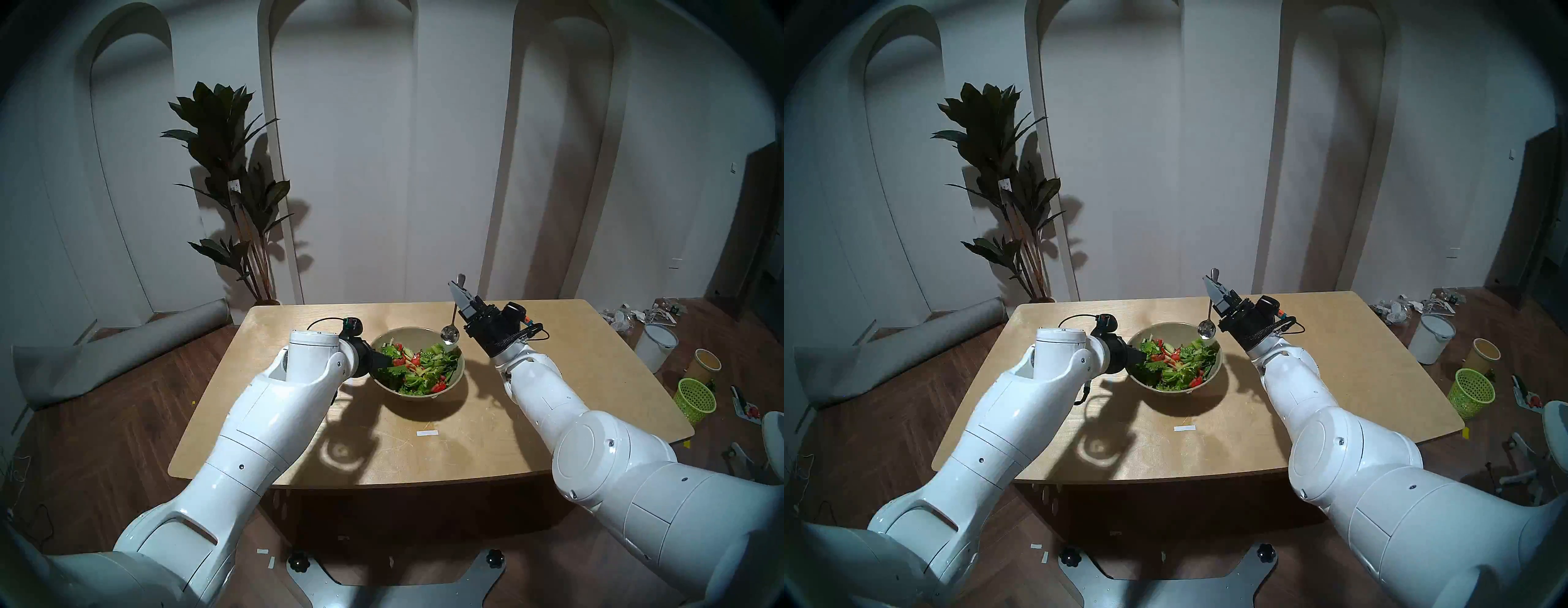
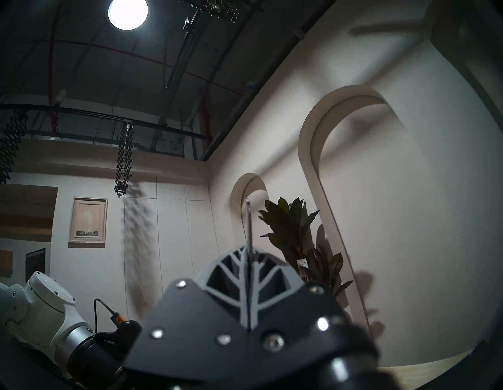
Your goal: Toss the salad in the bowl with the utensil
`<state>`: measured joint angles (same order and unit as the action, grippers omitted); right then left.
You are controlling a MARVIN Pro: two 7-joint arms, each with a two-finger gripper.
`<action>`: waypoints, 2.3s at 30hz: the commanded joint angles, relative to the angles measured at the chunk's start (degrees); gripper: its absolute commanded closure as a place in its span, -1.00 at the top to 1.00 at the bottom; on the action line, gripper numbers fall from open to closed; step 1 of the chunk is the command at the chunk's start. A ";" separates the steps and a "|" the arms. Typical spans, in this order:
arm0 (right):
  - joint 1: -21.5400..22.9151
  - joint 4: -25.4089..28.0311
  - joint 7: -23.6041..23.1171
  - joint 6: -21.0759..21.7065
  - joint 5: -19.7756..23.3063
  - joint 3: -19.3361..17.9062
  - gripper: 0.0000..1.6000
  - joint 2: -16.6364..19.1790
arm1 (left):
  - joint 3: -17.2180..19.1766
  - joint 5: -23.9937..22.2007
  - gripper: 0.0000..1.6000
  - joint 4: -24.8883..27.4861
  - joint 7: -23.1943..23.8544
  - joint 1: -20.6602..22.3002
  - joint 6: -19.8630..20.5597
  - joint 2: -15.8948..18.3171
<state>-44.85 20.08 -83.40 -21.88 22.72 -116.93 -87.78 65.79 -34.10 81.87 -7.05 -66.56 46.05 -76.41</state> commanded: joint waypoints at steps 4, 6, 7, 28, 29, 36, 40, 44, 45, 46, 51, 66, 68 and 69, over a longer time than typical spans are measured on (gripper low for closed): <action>-3.87 5.51 -1.54 1.83 4.00 -3.30 -1.00 -3.67 | 0.03 -0.09 -1.00 0.26 0.07 0.12 -0.01 -0.13; -4.96 7.18 -1.55 2.18 4.85 -4.18 -1.00 -4.75 | 0.03 -0.08 -1.00 0.25 0.07 0.12 -0.01 -0.13; -4.96 7.18 -1.55 2.18 4.85 -4.18 -1.00 -4.75 | 0.03 -0.08 -1.00 0.25 0.07 0.12 -0.01 -0.13; -12.49 21.95 3.41 5.88 6.00 -6.47 -1.00 -11.34 | 0.04 -0.06 -1.00 0.25 0.09 0.12 -0.02 -0.14; -13.22 23.52 3.97 6.23 5.85 -6.45 -1.00 -11.80 | 0.04 -0.06 -1.00 0.25 0.09 0.12 -0.02 -0.14; -15.90 28.52 6.23 7.44 5.33 -6.30 -1.00 -13.38 | -0.36 0.31 -0.94 0.98 0.14 -0.18 -0.40 0.00; -17.33 31.35 7.60 8.18 5.01 -6.14 -1.00 -14.02 | -0.59 0.53 -0.37 1.27 0.15 -0.41 -0.56 0.02; -18.95 34.66 9.29 9.10 4.25 -5.79 -1.00 -14.76 | -1.05 1.17 -0.07 1.77 -0.03 -0.67 -1.09 0.11; -19.36 35.52 9.66 9.34 4.02 -5.74 -1.00 -14.95 | -0.99 1.04 0.34 1.83 0.08 -0.74 -1.10 0.03; -19.92 36.69 10.23 9.62 3.65 -5.67 -1.00 -15.21 | -1.13 1.28 0.45 2.05 0.01 -0.83 -1.43 0.07; -21.48 40.02 12.30 11.30 2.83 -4.50 -1.00 -14.72 | -1.38 1.53 1.00 2.92 0.07 -1.01 -1.78 0.11; -26.63 50.75 17.65 16.83 6.29 1.68 -1.00 -12.15 | -0.26 3.08 1.00 8.94 -1.79 -2.65 -3.08 1.07; -27.71 52.49 18.75 17.77 7.44 3.11 -1.00 -11.49 | 0.50 3.08 1.00 9.51 -2.66 -2.94 -3.24 1.02; -28.18 53.11 19.36 17.99 7.87 3.72 -1.00 -11.20 | 0.87 2.97 1.00 9.79 -2.83 -3.02 -3.22 1.11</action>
<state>-70.95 67.62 -65.50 -5.60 27.26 -116.36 -100.33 64.89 -31.19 88.55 -8.40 -69.46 43.72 -75.29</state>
